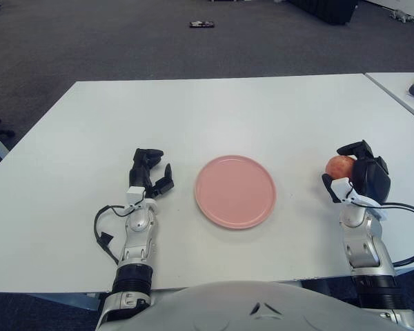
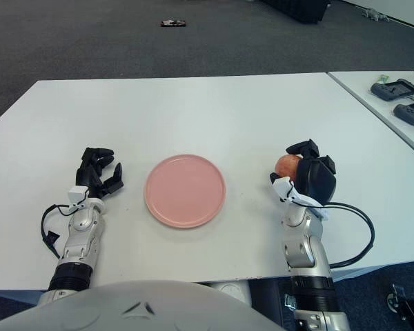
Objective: Put the apple into the plate.
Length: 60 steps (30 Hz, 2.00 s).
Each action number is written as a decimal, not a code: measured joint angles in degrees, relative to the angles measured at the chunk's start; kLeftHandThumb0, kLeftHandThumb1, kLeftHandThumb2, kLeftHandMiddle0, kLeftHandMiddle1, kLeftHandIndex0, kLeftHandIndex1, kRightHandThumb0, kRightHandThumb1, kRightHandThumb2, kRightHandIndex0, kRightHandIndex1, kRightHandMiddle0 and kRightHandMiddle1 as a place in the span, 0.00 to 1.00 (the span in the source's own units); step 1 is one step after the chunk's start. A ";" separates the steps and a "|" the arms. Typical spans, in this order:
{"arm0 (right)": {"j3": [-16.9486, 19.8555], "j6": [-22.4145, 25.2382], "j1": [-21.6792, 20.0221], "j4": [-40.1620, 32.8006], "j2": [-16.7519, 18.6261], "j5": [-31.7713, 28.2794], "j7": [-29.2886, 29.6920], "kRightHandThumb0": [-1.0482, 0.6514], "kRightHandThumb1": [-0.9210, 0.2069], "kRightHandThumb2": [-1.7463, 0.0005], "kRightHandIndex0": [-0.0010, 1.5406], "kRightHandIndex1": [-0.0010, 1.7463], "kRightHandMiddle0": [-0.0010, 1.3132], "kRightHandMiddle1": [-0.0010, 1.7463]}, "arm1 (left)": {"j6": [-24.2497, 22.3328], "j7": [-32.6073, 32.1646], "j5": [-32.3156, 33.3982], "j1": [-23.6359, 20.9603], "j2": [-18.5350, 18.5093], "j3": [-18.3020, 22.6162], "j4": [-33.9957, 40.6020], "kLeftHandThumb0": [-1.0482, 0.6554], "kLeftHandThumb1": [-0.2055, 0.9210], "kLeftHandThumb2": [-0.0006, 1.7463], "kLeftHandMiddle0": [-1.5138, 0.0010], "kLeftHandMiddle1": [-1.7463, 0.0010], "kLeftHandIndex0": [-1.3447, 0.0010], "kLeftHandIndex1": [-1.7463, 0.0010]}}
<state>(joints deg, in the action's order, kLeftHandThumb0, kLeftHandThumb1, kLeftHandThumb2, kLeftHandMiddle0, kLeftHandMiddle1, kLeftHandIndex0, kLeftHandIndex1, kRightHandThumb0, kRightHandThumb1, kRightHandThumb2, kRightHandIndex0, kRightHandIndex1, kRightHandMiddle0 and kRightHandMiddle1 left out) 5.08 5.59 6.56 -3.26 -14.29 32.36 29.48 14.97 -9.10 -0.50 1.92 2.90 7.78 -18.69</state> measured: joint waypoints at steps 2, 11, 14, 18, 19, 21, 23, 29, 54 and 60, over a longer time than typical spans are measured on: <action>0.50 -4.13 0.00 0.98 0.02 -1.18 1.73 0.61 0.87 0.00 0.57 1.00 0.53 0.99 | 0.01 0.00 0.00 0.00 -0.01 0.00 0.00 0.61 0.56 0.60 0.52 0.27 0.70 0.00; 1.52 -10.97 -0.48 3.03 0.04 -2.38 4.08 0.61 0.87 0.00 0.57 1.00 0.52 1.00 | -0.04 0.00 0.00 0.00 -0.02 -0.03 0.00 0.61 0.55 0.60 0.51 0.28 0.69 0.00; 1.73 -11.31 -0.53 3.42 0.09 -2.37 4.11 0.62 0.87 0.00 0.57 1.00 0.52 1.00 | -0.10 0.00 -0.02 -0.01 -0.06 -0.06 0.01 0.61 0.54 0.61 0.51 0.28 0.68 0.00; 0.49 -13.90 -1.46 3.77 1.93 -2.30 6.57 0.62 0.90 0.00 0.61 0.94 0.54 1.00 | -0.17 0.00 -0.21 0.03 -0.35 -0.06 -0.05 0.61 0.53 0.62 0.51 0.27 0.68 0.00; -0.13 -14.90 -1.90 3.78 2.68 -2.24 7.52 0.62 0.91 0.00 0.62 0.93 0.54 1.00 | -0.20 -0.01 -0.25 0.03 -0.47 -0.02 -0.09 0.61 0.53 0.63 0.51 0.27 0.68 0.00; -2.28 -17.24 -3.18 3.78 4.17 -2.02 8.43 0.62 0.92 0.00 0.63 0.91 0.54 1.00 | -0.19 -0.01 -0.27 0.00 -0.60 -0.06 -0.16 0.61 0.52 0.64 0.51 0.26 0.68 0.00; -4.84 -19.55 -4.62 3.79 5.07 -1.87 7.85 0.62 0.92 0.00 0.64 0.90 0.55 1.00 | -0.16 -0.01 -0.27 -0.12 -0.59 -0.14 -0.27 0.61 0.51 0.65 0.51 0.25 0.68 0.00; -11.24 -29.05 -7.75 4.34 4.51 -2.22 1.37 0.62 0.92 0.00 0.64 0.90 0.55 1.00 | 0.13 0.23 -0.19 -0.57 -0.49 -0.60 -0.21 0.61 0.50 0.65 0.51 0.24 0.68 0.00; -25.39 -38.42 -10.42 4.90 -0.76 -6.93 -31.35 0.61 0.90 0.00 0.63 0.93 0.52 1.00 | 0.10 -0.04 -0.11 -0.85 -1.02 -0.15 -0.97 0.61 0.59 0.59 0.55 0.23 0.72 0.00; -26.31 -38.19 -11.61 6.00 -0.83 -6.09 -33.42 0.61 0.90 0.00 0.63 0.93 0.52 1.00 | 0.09 -0.28 -0.11 -0.89 -0.82 -0.03 -0.95 0.61 0.60 0.58 0.56 0.23 0.73 0.00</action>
<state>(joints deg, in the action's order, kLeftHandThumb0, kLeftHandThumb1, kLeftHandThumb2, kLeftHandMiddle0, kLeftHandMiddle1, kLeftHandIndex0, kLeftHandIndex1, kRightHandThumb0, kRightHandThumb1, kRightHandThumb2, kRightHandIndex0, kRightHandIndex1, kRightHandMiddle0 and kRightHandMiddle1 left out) -21.22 -32.60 -5.05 2.74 -15.12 26.27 -3.93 15.06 -9.38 -0.61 1.04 2.07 7.76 -19.65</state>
